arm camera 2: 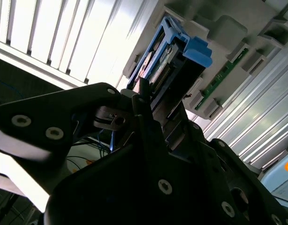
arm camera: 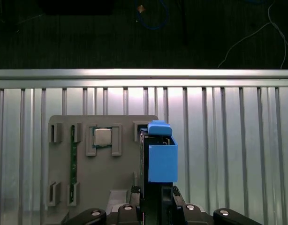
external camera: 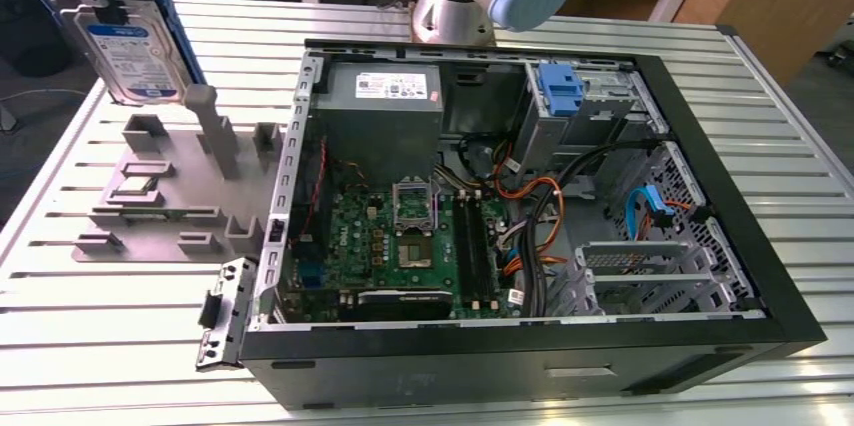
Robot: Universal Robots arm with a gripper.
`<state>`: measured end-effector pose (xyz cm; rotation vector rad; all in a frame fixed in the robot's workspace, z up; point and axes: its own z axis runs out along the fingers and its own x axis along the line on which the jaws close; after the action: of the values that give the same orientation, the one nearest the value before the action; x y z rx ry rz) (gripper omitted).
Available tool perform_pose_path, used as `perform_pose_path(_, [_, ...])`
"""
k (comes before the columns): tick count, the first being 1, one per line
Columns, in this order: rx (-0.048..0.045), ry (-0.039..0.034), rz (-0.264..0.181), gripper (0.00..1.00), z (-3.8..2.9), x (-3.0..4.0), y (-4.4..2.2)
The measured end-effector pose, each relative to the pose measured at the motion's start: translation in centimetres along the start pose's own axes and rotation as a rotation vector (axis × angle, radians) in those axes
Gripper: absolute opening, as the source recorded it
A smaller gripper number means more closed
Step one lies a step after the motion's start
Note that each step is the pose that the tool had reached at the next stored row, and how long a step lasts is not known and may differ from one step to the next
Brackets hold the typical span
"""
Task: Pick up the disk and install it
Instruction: 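Pick up the disk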
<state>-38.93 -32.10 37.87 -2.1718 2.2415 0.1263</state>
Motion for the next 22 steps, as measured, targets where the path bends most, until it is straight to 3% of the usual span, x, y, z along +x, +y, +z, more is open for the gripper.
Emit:
perform_pose_path(8, [0.0, 0.0, 0.0, 0.35, -0.37, -0.03, 0.01])
perform_pose_path(14, [0.0001, 0.0, 0.0, 0.35, -1.15, -0.08, 0.05])
perform_pose_path(16, [0.0003, -0.0001, 0.0, 0.35, -1.71, -0.12, 0.08])
perform_pose_path(22, [0.0001, -0.0001, 0.0, 0.35, -1.73, -0.12, 0.08])
